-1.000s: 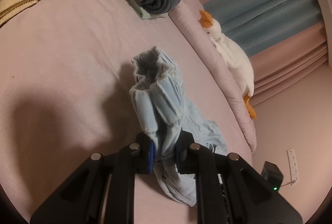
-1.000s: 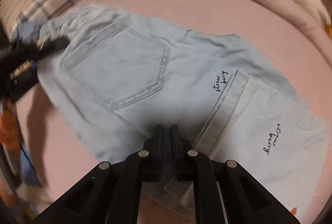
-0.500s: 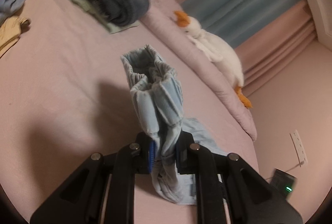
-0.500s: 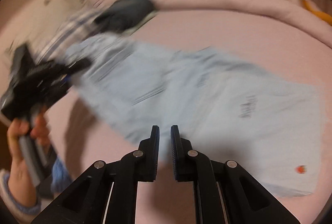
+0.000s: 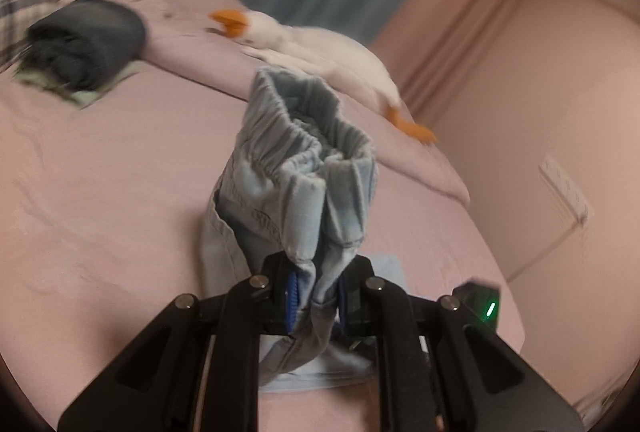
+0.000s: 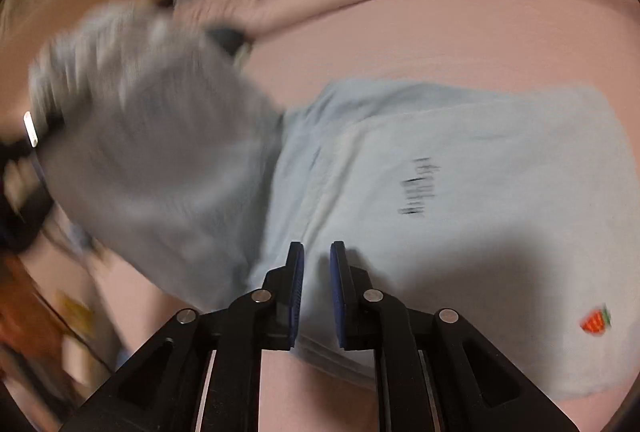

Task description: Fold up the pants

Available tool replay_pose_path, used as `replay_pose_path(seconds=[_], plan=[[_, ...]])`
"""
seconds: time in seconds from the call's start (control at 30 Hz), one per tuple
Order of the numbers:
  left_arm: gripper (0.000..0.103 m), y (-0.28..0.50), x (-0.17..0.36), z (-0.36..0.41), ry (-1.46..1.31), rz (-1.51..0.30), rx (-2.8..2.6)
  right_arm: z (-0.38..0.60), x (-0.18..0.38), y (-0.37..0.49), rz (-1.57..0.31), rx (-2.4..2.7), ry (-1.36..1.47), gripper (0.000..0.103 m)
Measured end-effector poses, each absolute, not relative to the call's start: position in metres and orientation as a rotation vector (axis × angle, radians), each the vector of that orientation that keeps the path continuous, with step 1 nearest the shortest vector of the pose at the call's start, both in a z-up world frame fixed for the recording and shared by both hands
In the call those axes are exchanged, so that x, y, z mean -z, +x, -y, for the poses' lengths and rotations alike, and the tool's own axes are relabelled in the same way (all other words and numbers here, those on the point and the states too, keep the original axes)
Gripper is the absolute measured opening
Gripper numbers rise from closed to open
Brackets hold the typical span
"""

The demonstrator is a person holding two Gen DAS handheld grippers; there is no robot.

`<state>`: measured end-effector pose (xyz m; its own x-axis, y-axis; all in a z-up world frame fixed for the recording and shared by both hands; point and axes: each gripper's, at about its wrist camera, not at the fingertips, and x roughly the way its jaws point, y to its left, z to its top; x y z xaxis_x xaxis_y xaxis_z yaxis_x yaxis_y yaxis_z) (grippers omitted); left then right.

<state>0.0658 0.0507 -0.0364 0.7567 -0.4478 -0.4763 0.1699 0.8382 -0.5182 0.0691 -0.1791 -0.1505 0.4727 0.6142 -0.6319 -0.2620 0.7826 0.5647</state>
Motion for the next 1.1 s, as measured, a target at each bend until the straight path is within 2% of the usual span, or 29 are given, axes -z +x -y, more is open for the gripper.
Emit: replay_pose_path(seconds=[0.03, 0.07, 0.1, 0.23, 0.3, 0.33, 0.4, 0.5, 0.6, 0.77, 0.83, 0.87, 0.9, 1.1], plan=[[0.015, 0.069, 0.038, -0.036, -0.435, -0.646, 0.369, 0.198, 0.153, 0.070, -0.925, -0.563, 0.527, 0.023], [0.015, 0.072, 0.041, -0.025, -0.403, -0.663, 0.379, 0.223, 0.158, 0.070, -0.908, -0.574, 0.673, 0.037], [0.015, 0.075, 0.044, -0.012, -0.368, -0.682, 0.387, 0.241, 0.162, 0.069, -0.891, -0.575, 0.773, 0.044], [0.017, 0.086, 0.070, 0.041, -0.198, -0.758, 0.409, 0.289, 0.188, 0.062, -0.792, -0.630, 1.179, 0.046], [0.021, 0.091, 0.088, 0.063, -0.124, -0.799, 0.420, 0.293, 0.199, 0.062, -0.776, -0.677, 1.333, 0.061], [0.021, 0.093, 0.096, 0.071, -0.097, -0.823, 0.422, 0.291, 0.202, 0.063, -0.780, -0.691, 1.373, 0.062], [0.040, 0.100, 0.112, 0.083, -0.068, -0.885, 0.441, 0.290, 0.202, 0.064, -0.777, -0.717, 1.415, 0.063], [0.054, 0.099, 0.122, 0.089, -0.059, -0.922, 0.459, 0.290, 0.201, 0.066, -0.800, -0.667, 1.393, 0.071], [0.063, 0.094, 0.119, 0.078, -0.093, -0.920, 0.498, 0.278, 0.200, 0.076, -0.890, -0.610, 1.317, 0.071], [0.072, 0.067, 0.115, 0.025, -0.253, -0.912, 0.503, 0.272, 0.180, 0.082, -0.996, -0.514, 1.071, 0.071], [0.072, 0.059, 0.116, 0.000, -0.299, -0.912, 0.449, 0.261, 0.171, 0.084, -1.015, -0.469, 0.950, 0.062], [0.072, 0.056, 0.117, -0.017, -0.330, -0.913, 0.413, 0.257, 0.168, 0.083, -1.010, -0.449, 0.906, 0.045], [0.072, 0.056, 0.119, -0.030, -0.354, -0.914, 0.387, 0.254, 0.166, 0.085, -1.001, -0.430, 0.872, 0.034], [0.072, 0.045, 0.126, -0.095, -0.488, -0.905, 0.235, 0.257, 0.136, 0.089, -0.926, -0.474, 0.801, 0.028]])
